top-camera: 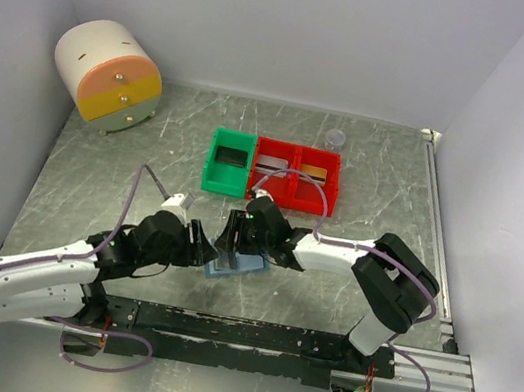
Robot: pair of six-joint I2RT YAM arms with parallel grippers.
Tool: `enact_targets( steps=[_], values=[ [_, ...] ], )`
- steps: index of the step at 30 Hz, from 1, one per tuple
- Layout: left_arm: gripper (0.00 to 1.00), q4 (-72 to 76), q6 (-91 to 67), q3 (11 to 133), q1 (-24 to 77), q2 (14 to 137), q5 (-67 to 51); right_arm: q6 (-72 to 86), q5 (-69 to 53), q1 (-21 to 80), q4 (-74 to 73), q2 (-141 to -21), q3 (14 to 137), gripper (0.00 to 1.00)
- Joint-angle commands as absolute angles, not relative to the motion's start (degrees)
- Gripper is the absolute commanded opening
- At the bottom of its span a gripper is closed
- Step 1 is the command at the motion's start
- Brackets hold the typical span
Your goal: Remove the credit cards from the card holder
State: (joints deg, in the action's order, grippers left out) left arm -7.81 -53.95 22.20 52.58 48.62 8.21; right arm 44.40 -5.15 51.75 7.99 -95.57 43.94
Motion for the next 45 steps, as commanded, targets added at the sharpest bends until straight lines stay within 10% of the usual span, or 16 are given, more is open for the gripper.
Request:
enact_targets(
  steps=[1,26,37,45],
  values=[
    [0.62,1.4,-58.3,18.3,52.1,52.5,1.7,47.1,-7.3,52.1,6.9,-96.5,41.1,0.50],
    [0.42,28.5,-61.6,16.1,49.4,69.0,-4.5,47.6,-11.0,49.6,10.4,-93.0,37.9,0.49],
    [0.17,19.7,-58.4,22.3,49.1,71.8,-4.2,47.1,-12.3,48.4,8.5,-89.5,39.7,0.56],
    [0.17,13.0,-54.7,26.0,49.1,73.4,-3.4,44.4,-8.5,45.5,1.1,-83.5,41.0,0.67]
  ],
)
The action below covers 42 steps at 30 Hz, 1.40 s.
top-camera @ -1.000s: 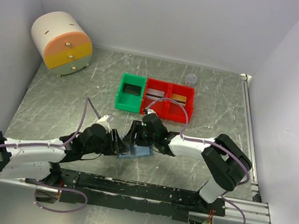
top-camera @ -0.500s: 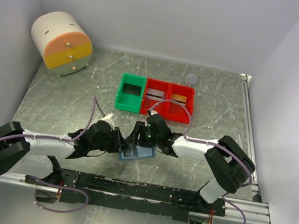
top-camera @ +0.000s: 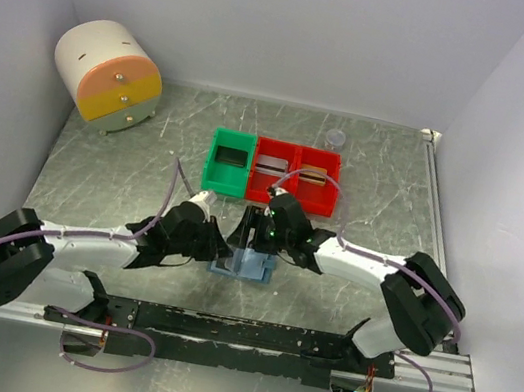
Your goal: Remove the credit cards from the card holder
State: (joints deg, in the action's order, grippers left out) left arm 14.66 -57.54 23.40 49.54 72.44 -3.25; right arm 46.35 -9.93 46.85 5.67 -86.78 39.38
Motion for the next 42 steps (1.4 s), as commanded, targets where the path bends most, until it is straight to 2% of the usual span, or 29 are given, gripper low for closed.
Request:
enact_targets(
  steps=[1,8,14,23,29,32,38,42],
  values=[
    [0.18,12.3,-54.1,26.7,49.1,73.8,-3.5,44.2,-7.7,45.0,0.1,-82.8,40.8,0.67],
    [0.29,7.7,-50.9,32.0,49.1,79.0,-6.1,42.4,-4.9,42.0,-4.8,-76.7,38.4,0.67],
    [0.42,-0.6,-47.7,39.9,51.4,83.3,-3.0,42.2,-1.3,41.3,-7.6,-68.9,34.4,0.68],
    [0.57,0.4,-47.5,43.7,53.7,86.9,-4.0,48.4,11.2,40.6,-11.8,-57.7,27.3,0.70],
    [0.63,2.0,-47.6,45.1,55.7,88.2,-5.2,50.9,14.5,40.6,-12.4,-50.7,24.0,0.70],
    [0.70,1.3,-47.3,45.6,56.3,88.3,-4.7,51.4,13.5,40.5,-11.8,-49.3,23.1,0.70],
    [0.71,-0.4,-48.6,42.4,56.5,83.2,1.3,48.3,2.9,40.6,-3.3,-49.2,21.3,0.70],
    [0.73,-1.6,-49.2,39.8,56.5,77.6,6.2,46.7,-2.5,40.6,-0.2,-51.6,22.4,0.66]
  ],
)
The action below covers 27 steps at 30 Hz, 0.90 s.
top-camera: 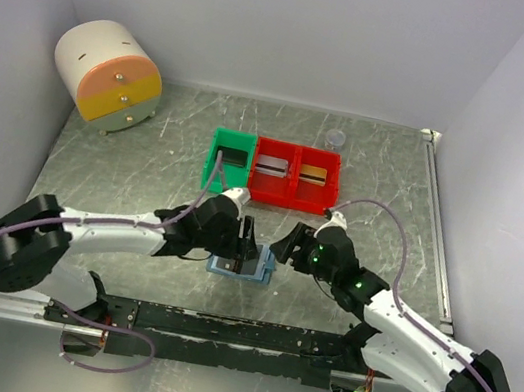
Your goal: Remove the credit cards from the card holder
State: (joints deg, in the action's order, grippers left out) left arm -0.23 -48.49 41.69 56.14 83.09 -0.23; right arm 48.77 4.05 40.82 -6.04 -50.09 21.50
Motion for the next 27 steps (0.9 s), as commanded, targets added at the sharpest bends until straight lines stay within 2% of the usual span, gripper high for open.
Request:
enact_targets(
  steps=[1,8,12,16,22,27],
  values=[
    [0.73,-2.2,-49.3,39.4,56.5,76.3,7.7,46.3,-3.8,40.5,0.6,-52.3,22.7,0.64],
    [0.77,-5.7,-53.3,35.9,56.4,69.1,16.4,45.4,-15.2,40.6,7.2,-58.3,25.3,0.47],
    [0.78,-5.9,-54.2,33.8,56.3,66.3,17.1,45.3,-19.0,40.7,9.7,-63.5,26.0,0.36],
    [0.80,-6.4,-54.6,33.0,56.3,65.1,16.7,43.4,-19.0,40.8,7.2,-69.0,28.0,0.35],
    [0.81,-5.6,-54.2,32.5,56.2,64.1,16.4,41.3,-8.6,40.7,-2.3,-72.9,29.3,0.35],
    [0.81,0.0,-50.2,32.3,56.2,66.4,10.3,39.2,-10.9,40.7,-1.9,-66.7,29.2,0.47]
  ],
)
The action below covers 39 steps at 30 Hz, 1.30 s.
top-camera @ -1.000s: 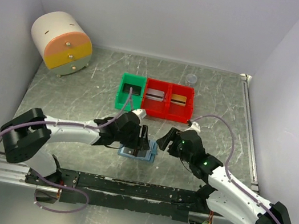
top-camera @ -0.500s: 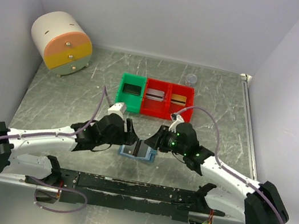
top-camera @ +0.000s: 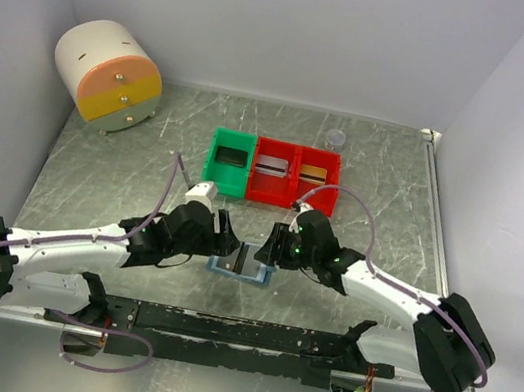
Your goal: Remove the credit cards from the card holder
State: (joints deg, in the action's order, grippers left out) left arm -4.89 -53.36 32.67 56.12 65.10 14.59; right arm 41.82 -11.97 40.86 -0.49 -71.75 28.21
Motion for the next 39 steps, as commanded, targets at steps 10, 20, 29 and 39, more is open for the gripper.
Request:
enact_targets(
  steps=[10,20,29,39],
  values=[
    [0.76,3.9,-47.0,38.9,56.2,80.2,1.7,39.3,-2.8,40.8,-11.9,-63.3,28.2,0.48],
    [0.51,3.9,-48.3,42.1,56.2,90.0,0.7,62.5,-6.0,40.7,-0.8,-61.1,21.4,0.48],
    [0.49,1.9,-47.4,41.2,56.2,90.9,1.9,79.2,-5.8,40.8,18.4,-62.1,10.6,0.50],
    [0.48,2.2,-47.5,40.5,56.2,90.3,1.6,84.4,-1.1,40.8,13.2,-53.7,8.4,0.49]
  ],
)
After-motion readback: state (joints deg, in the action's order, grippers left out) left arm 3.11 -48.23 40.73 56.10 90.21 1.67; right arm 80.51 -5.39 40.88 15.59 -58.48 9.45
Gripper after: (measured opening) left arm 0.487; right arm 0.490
